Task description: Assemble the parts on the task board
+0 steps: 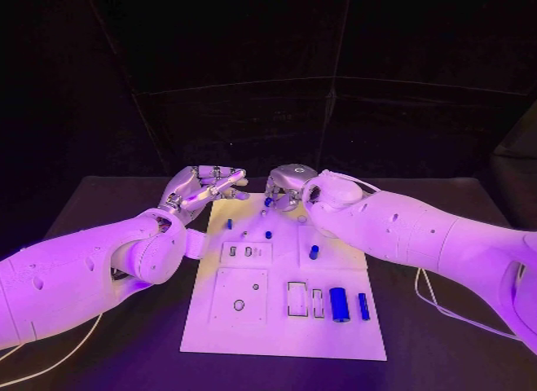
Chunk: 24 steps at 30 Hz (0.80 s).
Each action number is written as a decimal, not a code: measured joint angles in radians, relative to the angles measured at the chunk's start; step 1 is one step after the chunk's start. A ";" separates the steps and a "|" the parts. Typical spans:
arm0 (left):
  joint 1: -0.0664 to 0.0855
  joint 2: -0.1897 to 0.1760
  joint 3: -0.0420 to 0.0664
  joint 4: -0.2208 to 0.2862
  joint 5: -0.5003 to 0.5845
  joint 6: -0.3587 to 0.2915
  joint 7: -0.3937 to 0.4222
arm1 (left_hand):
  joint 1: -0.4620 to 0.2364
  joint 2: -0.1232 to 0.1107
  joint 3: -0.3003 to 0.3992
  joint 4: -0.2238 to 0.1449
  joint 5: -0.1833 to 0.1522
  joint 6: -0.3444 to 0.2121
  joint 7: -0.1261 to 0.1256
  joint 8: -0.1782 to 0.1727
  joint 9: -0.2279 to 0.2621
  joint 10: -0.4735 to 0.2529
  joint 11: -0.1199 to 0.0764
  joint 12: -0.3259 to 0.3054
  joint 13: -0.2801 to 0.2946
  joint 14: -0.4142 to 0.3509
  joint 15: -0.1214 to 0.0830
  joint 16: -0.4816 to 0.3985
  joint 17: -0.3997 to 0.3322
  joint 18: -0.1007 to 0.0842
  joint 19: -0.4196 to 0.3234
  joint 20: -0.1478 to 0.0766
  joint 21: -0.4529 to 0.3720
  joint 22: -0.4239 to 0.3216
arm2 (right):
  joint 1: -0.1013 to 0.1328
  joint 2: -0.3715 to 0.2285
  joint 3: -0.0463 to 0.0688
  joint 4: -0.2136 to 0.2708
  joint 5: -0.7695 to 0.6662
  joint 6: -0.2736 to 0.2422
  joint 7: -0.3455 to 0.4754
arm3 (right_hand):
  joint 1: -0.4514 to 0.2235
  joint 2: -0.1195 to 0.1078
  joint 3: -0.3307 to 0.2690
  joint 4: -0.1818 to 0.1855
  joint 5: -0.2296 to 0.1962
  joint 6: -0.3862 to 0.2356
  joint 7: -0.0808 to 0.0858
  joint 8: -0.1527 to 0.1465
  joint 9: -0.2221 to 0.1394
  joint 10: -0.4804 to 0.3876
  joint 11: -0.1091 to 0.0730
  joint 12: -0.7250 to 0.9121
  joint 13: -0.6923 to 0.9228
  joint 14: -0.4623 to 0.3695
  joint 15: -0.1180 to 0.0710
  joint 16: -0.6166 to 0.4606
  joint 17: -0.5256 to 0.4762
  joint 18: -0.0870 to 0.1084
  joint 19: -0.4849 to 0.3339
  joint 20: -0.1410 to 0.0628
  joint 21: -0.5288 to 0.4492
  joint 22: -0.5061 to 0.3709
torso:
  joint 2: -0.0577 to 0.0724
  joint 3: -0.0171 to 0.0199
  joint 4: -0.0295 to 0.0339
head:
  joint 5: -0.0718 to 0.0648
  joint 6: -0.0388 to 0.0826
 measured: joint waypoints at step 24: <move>0.001 -0.015 0.000 -0.010 0.000 0.003 -0.001 | 0.000 0.000 -0.006 -0.006 0.000 0.005 -0.005 0.000 0.000 0.011 0.003 -0.004 0.000 0.000 0.000 -0.009 0.005 0.000 0.000 0.000 0.000 -0.003 | 0.049 -0.332 0.035 0.262 0.180 0.037 -0.069 | 0.053 -0.027 -0.475 0.226 0.017 -0.095 -0.029 0.035 0.007 0.149 -0.056 0.498 0.359 0.009 -0.038 0.141 0.193 -0.019 0.081 -0.042 0.105 0.169 | -0.008 0.0052 -0.0225 | 0.009 0.011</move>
